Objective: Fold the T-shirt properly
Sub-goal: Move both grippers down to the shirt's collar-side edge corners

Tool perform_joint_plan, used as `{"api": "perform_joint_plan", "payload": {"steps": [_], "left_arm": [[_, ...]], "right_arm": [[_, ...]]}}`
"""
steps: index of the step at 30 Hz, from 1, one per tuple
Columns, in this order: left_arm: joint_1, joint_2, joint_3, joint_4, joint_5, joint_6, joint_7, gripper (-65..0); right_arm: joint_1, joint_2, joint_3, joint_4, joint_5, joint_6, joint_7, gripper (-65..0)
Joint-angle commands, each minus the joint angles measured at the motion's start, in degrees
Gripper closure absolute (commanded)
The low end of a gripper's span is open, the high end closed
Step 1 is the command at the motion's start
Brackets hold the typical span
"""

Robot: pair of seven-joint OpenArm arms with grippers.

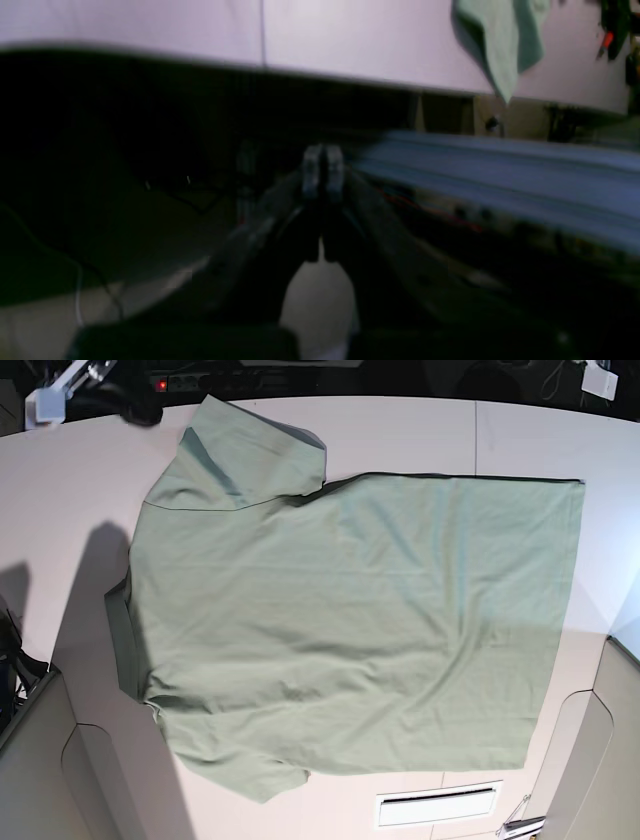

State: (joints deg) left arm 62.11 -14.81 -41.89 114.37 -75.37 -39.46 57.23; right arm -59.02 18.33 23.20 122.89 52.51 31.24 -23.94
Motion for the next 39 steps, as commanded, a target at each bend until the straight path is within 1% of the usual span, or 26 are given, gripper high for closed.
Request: {"api": "perform_joint_plan", "payload": {"steps": [1,3,6,7,9,10,11,15,16,17,21,22,24,26,27,29,31,34,39], "left_arm": [[-0.3,-0.1,-1.0,0.8,-1.8,-0.5,0.4,0.0],[-2.3,0.4,-1.7,0.8,-2.8,-0.5,2.0,0.0],[-4.2,0.5,-1.7,0.8,-3.5,-0.5,2.6,0.0],[-4.7,0.5,-1.7,0.8,-3.5,-0.5,2.6,0.0],[-5.7,0.5,-1.7,0.8,-3.7,-0.5,2.6,0.0],[-6.2,0.5,-1.7,0.8,-4.2,-0.5,2.6,0.0],[-6.8,0.5,-1.7,0.8,-4.5,-0.5,2.6,0.0],[-9.4,0.5,-1.7,0.8,-4.5,-0.5,2.6,-23.1],[-9.9,0.7,-1.7,0.8,-4.5,-0.5,2.6,-26.8],[-10.4,0.8,-1.7,0.8,-4.5,-0.5,2.6,-28.6],[-11.8,1.6,-1.7,0.8,-4.5,-0.5,2.6,-28.8],[-12.2,1.6,-1.7,0.8,-4.5,-0.5,2.6,-28.8],[-12.8,1.6,-1.7,0.8,-4.0,-0.5,2.6,-28.8],[-13.0,1.6,-1.7,0.8,-3.8,-0.5,2.6,-28.8],[-13.2,1.6,-1.7,0.8,-3.4,-0.5,2.6,-28.8],[-13.7,1.6,-1.7,0.8,-2.8,-0.5,2.6,-28.8],[-14.4,1.6,-1.7,0.8,-2.7,-0.5,2.7,-28.8],[-14.6,1.6,-1.7,0.8,-2.1,-0.5,2.7,-28.8],[-14.6,1.6,-1.7,0.8,-1.9,-0.5,2.6,-28.8]], "right_arm": [[1.2,-0.3,1.7,1.2,0.9,0.5,1.1,0.0],[4.7,-1.4,3.8,1.3,-0.1,0.5,-0.7,0.0],[9.2,-3.2,5.7,1.3,-3.3,0.5,-5.9,0.0],[10.4,-3.7,5.9,1.3,-3.9,0.6,-7.2,-4.3],[12.5,-4.5,5.9,1.3,-5.5,0.6,-8.7,-19.4],[13.2,-5.0,5.9,1.3,-6.4,0.5,-9.0,-24.1],[13.8,-5.4,5.9,1.3,-7.7,0.5,-9.0,-26.1],[16.0,-7.7,5.9,1.2,-12.5,-0.2,-9.4,-26.3],[16.5,-8.1,5.9,1.2,-13.1,-0.5,-9.5,-26.3],[17.0,-8.3,5.9,0.9,-13.1,-0.9,-9.7,-26.3],[21.4,-8.5,5.9,-1.7,-13.1,-2.3,-12.0,-26.8],[23.0,-8.5,5.9,-3.0,-13.6,-3.0,-12.8,-26.8],[26.4,-8.4,5.9,-6.0,-15.8,-3.2,-13.4,-26.8],[29.0,-6.8,5.9,-9.6,-16.0,-3.2,-13.6,-27.1],[30.3,-5.9,5.9,-11.5,-15.9,-3.2,-13.7,-28.3],[32.8,-4.2,5.9,-15.6,-15.3,-3.2,-13.6,-31.0],[35.2,-3.4,5.9,-19.6,-15.2,-3.4,-13.7,-31.3],[37.6,-3.5,5.9,-25.0,-13.4,-3.7,-14.1,-31.3],[40.4,-3.4,5.7,-31.6,-9.6,-3.6,-17.1,-31.3]]}}
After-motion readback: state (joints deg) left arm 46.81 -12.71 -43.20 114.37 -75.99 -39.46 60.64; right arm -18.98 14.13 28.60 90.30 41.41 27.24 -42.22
